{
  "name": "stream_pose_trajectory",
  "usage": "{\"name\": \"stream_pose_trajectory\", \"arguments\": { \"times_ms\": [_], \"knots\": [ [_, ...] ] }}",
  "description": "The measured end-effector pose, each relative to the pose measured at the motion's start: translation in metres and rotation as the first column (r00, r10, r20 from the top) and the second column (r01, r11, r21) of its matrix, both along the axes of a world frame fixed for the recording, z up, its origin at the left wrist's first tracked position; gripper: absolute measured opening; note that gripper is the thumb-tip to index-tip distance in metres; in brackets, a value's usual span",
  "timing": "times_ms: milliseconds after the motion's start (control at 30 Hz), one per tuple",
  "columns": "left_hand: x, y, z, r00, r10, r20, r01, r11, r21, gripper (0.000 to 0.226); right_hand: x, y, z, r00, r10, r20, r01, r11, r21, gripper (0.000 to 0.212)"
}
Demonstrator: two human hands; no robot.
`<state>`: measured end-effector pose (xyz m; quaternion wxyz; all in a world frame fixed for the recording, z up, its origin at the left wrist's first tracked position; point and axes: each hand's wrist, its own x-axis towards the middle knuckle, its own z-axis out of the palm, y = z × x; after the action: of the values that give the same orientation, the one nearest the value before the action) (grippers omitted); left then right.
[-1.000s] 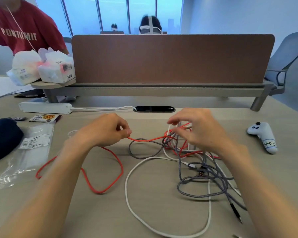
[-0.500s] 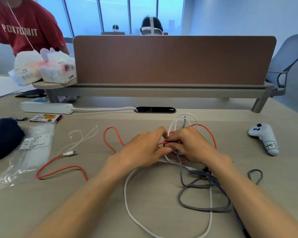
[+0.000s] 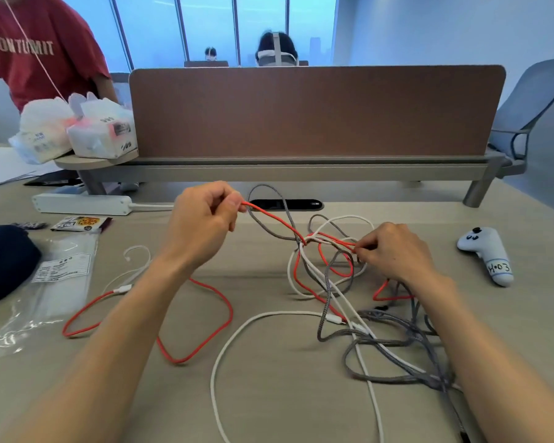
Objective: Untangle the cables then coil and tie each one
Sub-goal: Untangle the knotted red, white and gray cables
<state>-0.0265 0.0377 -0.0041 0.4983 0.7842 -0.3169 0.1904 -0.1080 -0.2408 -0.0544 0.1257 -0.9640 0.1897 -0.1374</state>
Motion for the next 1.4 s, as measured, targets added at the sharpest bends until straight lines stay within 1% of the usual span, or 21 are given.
{"name": "stream_pose_trajectory", "arguments": {
  "times_ms": [133,233,300,333,400,467,567,667,733,867,933,967,1033,1100,1133,1167,1200,1267,1333,1367,1400],
  "knots": [
    [-0.006,-0.009,-0.002,0.999,-0.051,-0.001,0.051,0.999,0.011,0.027,-0.002,0.013,0.014,1.0,0.014,-0.015,-0.015,0.999,-0.04,0.022],
    [-0.009,-0.014,-0.005,0.998,-0.066,-0.009,0.066,0.997,0.03,0.025,-0.008,0.032,0.031,0.965,0.203,0.167,-0.194,0.979,-0.068,0.036],
    [-0.01,-0.016,-0.006,0.997,-0.082,-0.013,0.082,0.996,0.041,0.025,-0.012,0.055,0.035,0.873,0.372,0.316,-0.417,0.905,0.086,0.036],
    [-0.011,-0.016,-0.006,0.995,-0.099,-0.015,0.1,0.994,0.048,0.024,-0.014,0.067,0.032,0.835,0.433,0.34,-0.51,0.84,0.182,0.035],
    [-0.015,-0.017,-0.006,0.989,-0.147,-0.011,0.148,0.987,0.064,0.024,-0.012,0.085,0.02,0.782,0.539,0.311,-0.621,0.717,0.318,0.037],
    [-0.02,-0.019,-0.005,0.982,-0.191,-0.008,0.191,0.979,0.069,0.023,-0.007,0.095,0.003,0.75,0.607,0.263,-0.66,0.661,0.358,0.034],
    [-0.025,-0.019,-0.001,0.974,-0.224,0.022,0.222,0.973,0.054,0.022,-0.002,0.1,-0.011,0.776,0.586,0.236,-0.631,0.716,0.297,0.013],
    [-0.026,-0.015,0.004,0.983,-0.171,0.069,0.172,0.985,-0.003,0.023,0.002,0.091,-0.012,0.839,0.505,0.204,-0.535,0.834,0.134,0.012],
    [-0.023,-0.009,0.009,0.992,-0.107,0.071,0.111,0.992,-0.063,0.024,0.004,0.077,-0.009,0.852,0.482,0.203,-0.5,0.865,0.046,0.011],
    [-0.014,0.009,0.023,1.0,-0.002,-0.013,-0.001,0.96,-0.281,0.026,0.004,0.053,-0.009,0.903,0.402,0.149,-0.414,0.908,0.063,0.016],
    [-0.006,0.02,0.027,0.994,0.104,-0.016,-0.104,0.95,-0.295,0.028,0.003,0.051,-0.009,0.919,0.382,0.096,-0.39,0.917,0.088,0.027],
    [-0.001,0.025,0.026,0.983,0.186,0.002,-0.18,0.955,-0.236,0.028,0.003,0.05,-0.009,0.922,0.382,0.068,-0.386,0.919,0.08,0.031],
    [0.011,0.035,0.021,0.937,0.347,0.046,-0.349,0.936,0.046,0.027,0.003,0.052,-0.006,0.92,0.393,0.005,-0.393,0.92,-0.003,0.037],
    [0.016,0.039,0.015,0.888,0.45,0.093,-0.453,0.821,0.347,0.017,0.003,0.055,-0.003,0.913,0.403,-0.065,-0.408,0.909,-0.084,0.04],
    [0.014,0.037,0.014,0.881,0.452,0.137,-0.463,0.768,0.443,0.025,0.002,0.056,-0.002,0.907,0.409,-0.099,-0.418,0.902,-0.106,0.04],
    [0.011,0.033,0.013,0.895,0.408,0.183,-0.443,0.758,0.48,0.04,0.002,0.058,-0.002,0.902,0.413,-0.128,-0.428,0.896,-0.118,0.041],
    [0.007,0.027,0.011,0.922,0.315,0.224,-0.386,0.793,0.472,0.051,0.001,0.061,-0.001,0.896,0.417,-0.151,-0.436,0.891,-0.128,0.041],
    [-0.007,0.009,0.008,0.965,0.061,0.254,-0.179,0.863,0.473,0.061,0.001,0.065,-0.001,0.888,0.423,-0.178,-0.45,0.88,-0.153,0.041],
    [-0.02,-0.012,-0.004,0.985,-0.129,0.113,0.038,0.806,0.591,0.063,0.0,0.069,-0.001,0.882,0.434,-0.182,-0.463,0.87,-0.172,0.039],
    [-0.026,-0.021,-0.012,0.987,-0.154,0.04,0.092,0.759,0.645,0.059,0.0,0.071,-0.001,0.879,0.44,-0.181,-0.47,0.865,-0.178,0.039],
    [-0.031,-0.03,-0.022,0.989,-0.144,0.024,0.089,0.727,0.681,0.051,-0.002,0.072,0.0,0.876,0.447,-0.182,-0.477,0.859,-0.184,0.038]
  ]
}}
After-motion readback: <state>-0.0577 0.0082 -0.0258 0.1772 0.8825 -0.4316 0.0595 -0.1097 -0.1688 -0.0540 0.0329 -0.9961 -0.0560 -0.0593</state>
